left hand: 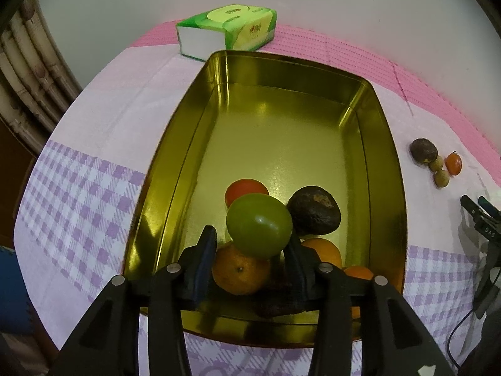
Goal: Organize fruits
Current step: 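Lower the lime into the tray and open the left gripper, then move the right gripper to the red tomato and close on it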
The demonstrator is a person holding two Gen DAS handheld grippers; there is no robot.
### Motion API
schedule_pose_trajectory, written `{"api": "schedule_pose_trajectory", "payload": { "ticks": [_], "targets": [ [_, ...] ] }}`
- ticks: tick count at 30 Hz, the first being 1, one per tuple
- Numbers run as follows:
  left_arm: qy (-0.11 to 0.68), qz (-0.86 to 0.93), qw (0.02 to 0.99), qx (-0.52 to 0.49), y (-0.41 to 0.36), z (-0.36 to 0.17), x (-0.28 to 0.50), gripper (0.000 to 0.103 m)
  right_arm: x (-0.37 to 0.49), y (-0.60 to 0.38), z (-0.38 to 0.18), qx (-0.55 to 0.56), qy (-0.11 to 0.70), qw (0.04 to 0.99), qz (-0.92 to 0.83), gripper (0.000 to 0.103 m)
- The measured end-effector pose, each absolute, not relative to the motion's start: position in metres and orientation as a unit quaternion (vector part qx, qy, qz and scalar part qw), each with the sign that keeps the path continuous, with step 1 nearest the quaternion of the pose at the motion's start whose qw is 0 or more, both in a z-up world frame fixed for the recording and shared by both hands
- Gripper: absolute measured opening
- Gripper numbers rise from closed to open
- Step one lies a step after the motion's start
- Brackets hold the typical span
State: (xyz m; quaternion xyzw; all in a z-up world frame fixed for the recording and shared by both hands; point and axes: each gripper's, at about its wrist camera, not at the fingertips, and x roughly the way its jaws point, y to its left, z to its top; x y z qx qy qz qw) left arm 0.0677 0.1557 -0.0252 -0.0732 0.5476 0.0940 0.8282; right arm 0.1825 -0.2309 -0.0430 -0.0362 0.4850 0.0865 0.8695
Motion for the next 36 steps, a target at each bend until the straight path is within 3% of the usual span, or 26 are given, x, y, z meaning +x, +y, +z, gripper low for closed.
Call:
{"api": "schedule_pose_trajectory", "payload": {
  "ticks": [3, 5, 25, 36],
  "targets": [
    [0.534, 0.094, 0.838, -0.069, 0.157, -0.016, 0.064, 0.045, 0.182, -0.231, -0.043, -0.037, 0.488, 0.868, 0.088, 0.103],
    [0.527, 0.093, 0.842, -0.072, 0.161, -0.01, 0.061, 0.052, 0.184, -0.231, -0.042, -0.038, 0.491, 0.866, 0.089, 0.103],
    [0.493, 0.104, 0.859, -0.092, 0.186, 0.027, 0.03, 0.076, 0.19, -0.218, -0.036, -0.021, 0.532, 0.846, 0.024, 0.102],
    [0.49, 0.112, 0.857, -0.11, 0.194, 0.027, 0.027, 0.077, 0.201, -0.167, -0.009, -0.052, 0.507, 0.857, 0.074, 0.095]
  ]
}}
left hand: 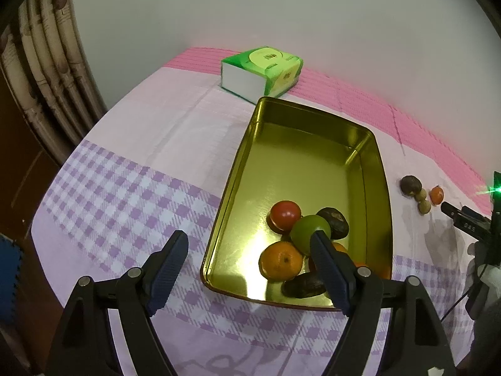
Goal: Organize fruits
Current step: 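Move the right gripper to the red tomato and close on it, then carry the tomato with the right gripper over the tray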
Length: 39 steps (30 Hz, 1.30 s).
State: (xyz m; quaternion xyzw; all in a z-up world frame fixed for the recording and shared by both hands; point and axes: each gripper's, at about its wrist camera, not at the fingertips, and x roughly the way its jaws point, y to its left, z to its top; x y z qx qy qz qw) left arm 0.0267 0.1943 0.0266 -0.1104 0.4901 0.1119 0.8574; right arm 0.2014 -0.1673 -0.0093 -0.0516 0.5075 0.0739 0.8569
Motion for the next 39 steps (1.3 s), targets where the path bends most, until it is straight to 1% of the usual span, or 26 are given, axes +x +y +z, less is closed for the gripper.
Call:
{"api": "schedule_pose_trajectory", "payload": {
  "ticks": [2, 7, 9, 11, 13, 15, 17, 23, 31, 39],
  "targets": [
    [0.489, 0.116, 0.857, -0.114, 0.197, 0.026, 0.026, 0.077, 0.205, -0.164, -0.013, -0.05, 0.511, 0.855, 0.075, 0.093],
    [0.491, 0.126, 0.853, -0.127, 0.204, 0.023, 0.025, 0.078, 0.218, -0.156, -0.021, -0.043, 0.52, 0.85, 0.071, 0.079],
    [0.49, 0.128, 0.852, -0.128, 0.206, 0.023, 0.025, 0.078, 0.223, -0.154, -0.024, -0.038, 0.523, 0.848, 0.071, 0.068],
    [0.489, 0.135, 0.852, -0.129, 0.208, 0.022, 0.025, 0.078, 0.223, -0.155, -0.026, -0.036, 0.525, 0.847, 0.07, 0.062],
    [0.489, 0.141, 0.852, -0.128, 0.209, 0.022, 0.025, 0.078, 0.226, -0.154, -0.029, -0.038, 0.528, 0.846, 0.072, 0.059],
    [0.489, 0.145, 0.851, -0.127, 0.211, 0.021, 0.025, 0.078, 0.228, -0.151, -0.031, -0.039, 0.528, 0.845, 0.072, 0.051],
    [0.491, 0.147, 0.849, -0.126, 0.211, 0.019, 0.025, 0.078, 0.229, -0.152, -0.033, -0.034, 0.53, 0.844, 0.074, 0.045],
    [0.496, 0.146, 0.847, -0.125, 0.212, 0.016, 0.026, 0.078, 0.23, -0.15, -0.034, -0.037, 0.521, 0.849, 0.085, 0.034],
    [0.499, 0.151, 0.844, -0.128, 0.215, 0.015, 0.025, 0.079, 0.228, -0.147, -0.032, -0.045, 0.52, 0.848, 0.091, 0.033],
    [0.498, 0.155, 0.844, -0.129, 0.216, 0.017, 0.024, 0.087, 0.216, -0.145, -0.014, -0.039, 0.51, 0.853, 0.105, 0.033]
  ]
}}
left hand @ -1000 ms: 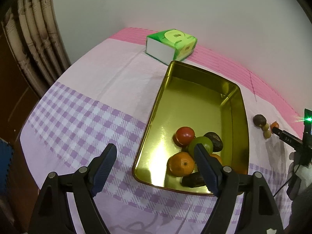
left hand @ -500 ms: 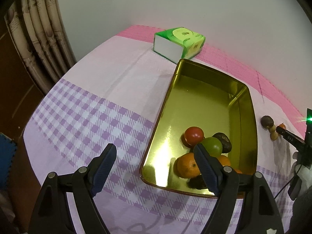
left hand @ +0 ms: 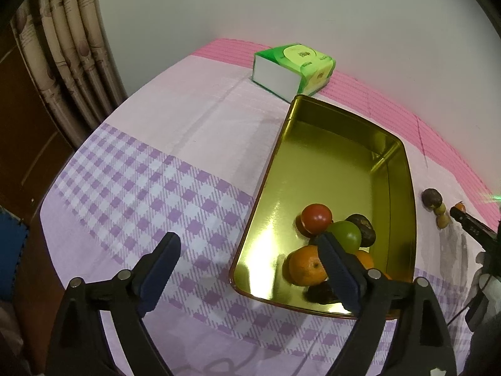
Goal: Organize fruits
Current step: 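Carry the tomato with the right gripper over the tray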
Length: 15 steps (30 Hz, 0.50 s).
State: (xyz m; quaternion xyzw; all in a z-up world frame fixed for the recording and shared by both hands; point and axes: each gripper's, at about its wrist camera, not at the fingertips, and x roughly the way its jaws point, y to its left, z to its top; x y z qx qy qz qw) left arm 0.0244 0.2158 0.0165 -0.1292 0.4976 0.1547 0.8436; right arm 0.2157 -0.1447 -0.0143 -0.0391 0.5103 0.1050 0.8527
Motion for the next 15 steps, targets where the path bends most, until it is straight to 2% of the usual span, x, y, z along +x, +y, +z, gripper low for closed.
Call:
{"api": "schedule_pose_trajectory", "payload": {
  "ticks": [7, 15],
  "targets": [
    [0.496, 0.155, 0.845, -0.129, 0.216, 0.019, 0.024, 0.094, 0.196, -0.115, 0.021, -0.029, 0.486, 0.859, 0.157, 0.033],
    [0.485, 0.162, 0.848, -0.14, 0.221, 0.027, 0.018, 0.097, 0.163, -0.052, 0.053, -0.04, 0.462, 0.85, 0.249, 0.033]
  ]
}}
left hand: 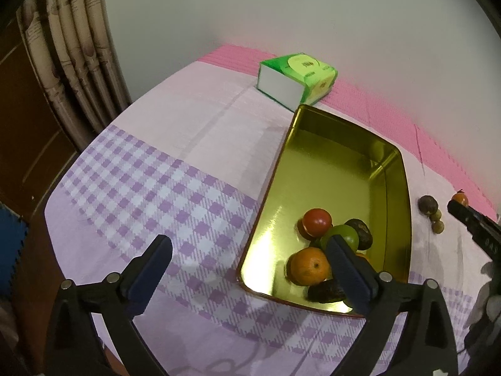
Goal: Organize fruits
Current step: 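Carry the tomato with the right gripper over the tray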
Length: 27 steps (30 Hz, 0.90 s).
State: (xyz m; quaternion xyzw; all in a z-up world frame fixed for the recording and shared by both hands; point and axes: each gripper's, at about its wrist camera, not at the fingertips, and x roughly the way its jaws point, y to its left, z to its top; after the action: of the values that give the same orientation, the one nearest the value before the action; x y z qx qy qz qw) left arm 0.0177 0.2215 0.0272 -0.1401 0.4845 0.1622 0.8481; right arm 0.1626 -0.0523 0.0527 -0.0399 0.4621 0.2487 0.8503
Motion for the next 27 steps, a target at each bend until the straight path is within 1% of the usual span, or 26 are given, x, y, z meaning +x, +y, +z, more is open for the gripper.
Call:
{"api": "schedule_pose_trajectory", "payload": {
  "ticks": [5, 10, 27],
  "targets": [
    [0.479, 0.171, 0.847, -0.152, 0.228, 0.031, 0.01, 0.098, 0.142, -0.017, 0.061, -0.055, 0.456, 0.838, 0.293, 0.033],
    [0.476, 0.182, 0.844, -0.168, 0.239, 0.033, 0.001, 0.098, 0.126, 0.014, 0.056, -0.071, 0.458, 0.824, 0.325, 0.033],
    [0.476, 0.208, 0.83, -0.204, 0.263, 0.029, -0.017, 0.098, 0.102, 0.056, 0.028, -0.107, 0.478, 0.794, 0.358, 0.033]
  ]
}}
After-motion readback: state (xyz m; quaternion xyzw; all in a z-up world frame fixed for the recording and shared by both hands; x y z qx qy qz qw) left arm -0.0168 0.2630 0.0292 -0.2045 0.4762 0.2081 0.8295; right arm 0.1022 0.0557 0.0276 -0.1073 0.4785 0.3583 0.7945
